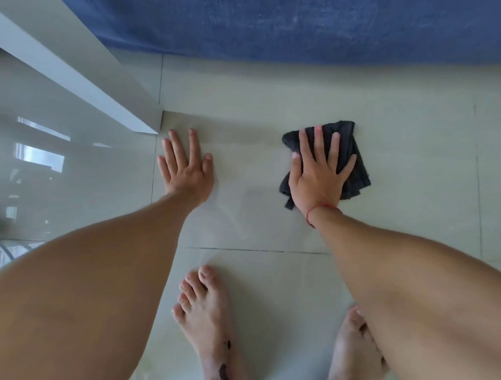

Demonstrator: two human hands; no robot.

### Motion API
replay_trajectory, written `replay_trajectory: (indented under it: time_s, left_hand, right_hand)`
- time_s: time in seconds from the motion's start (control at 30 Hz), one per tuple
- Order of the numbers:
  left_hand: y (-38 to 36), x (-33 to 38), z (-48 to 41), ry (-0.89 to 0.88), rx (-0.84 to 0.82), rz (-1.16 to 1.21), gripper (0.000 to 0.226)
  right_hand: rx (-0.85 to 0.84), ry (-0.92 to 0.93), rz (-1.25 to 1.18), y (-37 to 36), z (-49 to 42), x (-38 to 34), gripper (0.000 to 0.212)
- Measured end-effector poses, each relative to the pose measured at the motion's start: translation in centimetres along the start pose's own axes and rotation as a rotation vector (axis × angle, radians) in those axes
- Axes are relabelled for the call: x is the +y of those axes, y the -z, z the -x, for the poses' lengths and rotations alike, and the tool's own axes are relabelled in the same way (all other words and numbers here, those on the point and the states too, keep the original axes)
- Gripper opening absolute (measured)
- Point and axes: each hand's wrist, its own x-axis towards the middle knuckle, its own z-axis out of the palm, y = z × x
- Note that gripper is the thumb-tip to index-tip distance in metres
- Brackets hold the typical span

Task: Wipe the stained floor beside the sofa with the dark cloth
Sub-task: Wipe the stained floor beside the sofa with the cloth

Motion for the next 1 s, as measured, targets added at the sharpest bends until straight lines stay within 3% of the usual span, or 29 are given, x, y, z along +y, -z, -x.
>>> replay_trajectory:
  time_s: [0.2, 0.33, 0.43, 0.5, 0.57, 0.67, 0.8, 1.0]
  left_hand:
    - [-0.2, 0.0, 0.0, -0.017, 0.042, 0.025, 0.059]
    - [0.0, 0.1, 0.4, -0.019, 0.072, 0.061, 0.058]
    - [1.0, 0.7, 0.1, -0.111, 0.193, 0.075, 0.054]
    - [1.8, 1.2, -1.2, -0.193, 0.232, 0.035, 0.056]
    - [2.2, 1.5, -2.8, -0.168, 0.182, 0.031, 0.058]
    - [1.4, 1.5, -3.9, -0.066, 0.102, 0.027, 0.058]
    - [0.6, 1.8, -3.9, -0.054, 0.141, 0.036, 0.057]
    - [1.0, 1.7, -4.0, -0.069, 0.108, 0.019, 0.058]
  right_hand:
    - [-0.031, 0.025, -0.030, -0.7, -3.3, -7.1, 0.050]
    - [-0.047, 0.339, 0.010, -1.6, -0.4, -9.1, 0.049]
    - [-0.093, 0.579, 0.052, -1.3, 1.6, -5.9, 0.048]
    - [-0.095, 0.636, 0.073, -0.5, 1.3, -2.4, 0.048]
    - [-0.068, 0.548, 0.087, 0.5, -0.1, 0.8, 0.049]
    - [-0.043, 0.269, 0.060, 1.8, -3.5, 3.1, 0.050]
    - [0.007, 0.015, 0.004, 1.5, -6.4, 0.2, 0.050]
    - [-0.009, -0.016, -0.129, 0.3, -6.4, -8.5, 0.052]
